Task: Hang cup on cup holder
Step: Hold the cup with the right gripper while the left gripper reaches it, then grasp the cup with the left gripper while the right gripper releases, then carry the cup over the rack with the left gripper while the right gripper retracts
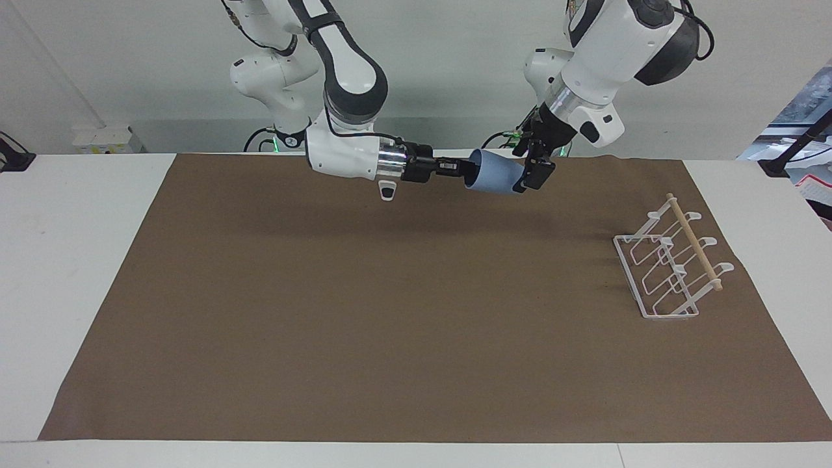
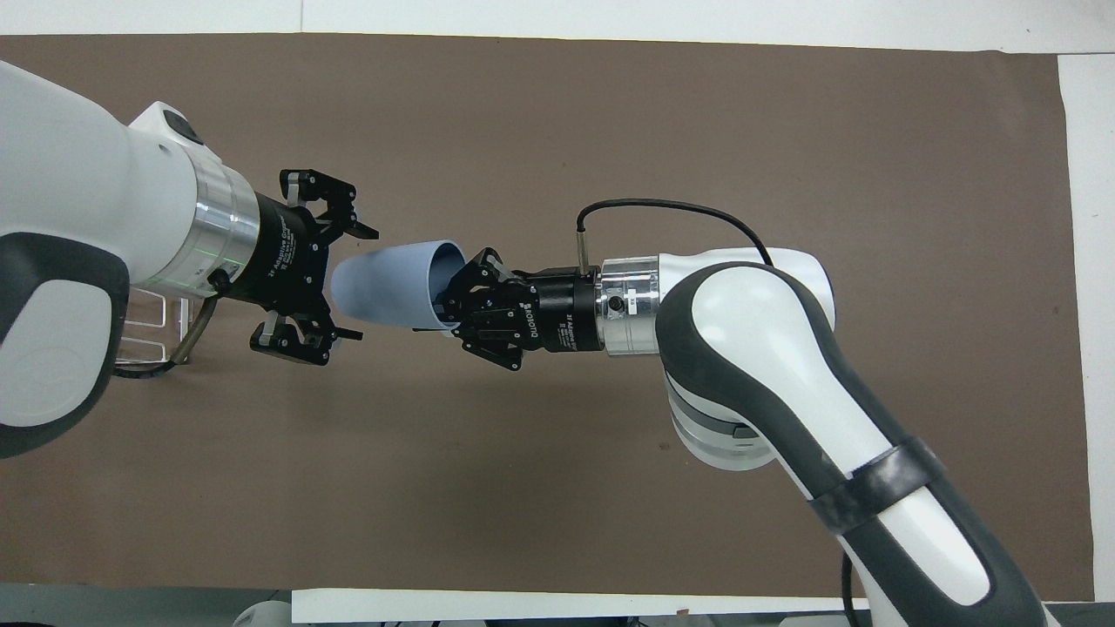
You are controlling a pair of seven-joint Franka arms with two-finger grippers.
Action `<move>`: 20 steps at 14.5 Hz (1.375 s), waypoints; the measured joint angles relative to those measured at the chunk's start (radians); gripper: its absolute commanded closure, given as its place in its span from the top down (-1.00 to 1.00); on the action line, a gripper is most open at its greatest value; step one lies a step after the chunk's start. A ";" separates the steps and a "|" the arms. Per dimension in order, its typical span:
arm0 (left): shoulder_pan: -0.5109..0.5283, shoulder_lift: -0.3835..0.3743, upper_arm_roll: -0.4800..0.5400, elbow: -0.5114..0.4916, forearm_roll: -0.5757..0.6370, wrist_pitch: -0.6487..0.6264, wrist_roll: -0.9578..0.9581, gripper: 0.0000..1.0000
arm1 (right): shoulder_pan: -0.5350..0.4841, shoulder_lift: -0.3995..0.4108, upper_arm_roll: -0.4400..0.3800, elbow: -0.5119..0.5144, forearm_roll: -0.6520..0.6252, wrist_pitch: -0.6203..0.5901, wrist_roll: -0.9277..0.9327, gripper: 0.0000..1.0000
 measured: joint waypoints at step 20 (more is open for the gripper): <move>0.069 -0.002 0.015 -0.010 0.439 -0.011 0.016 -1.00 | -0.170 -0.076 -0.012 0.096 -0.565 0.038 -0.002 1.00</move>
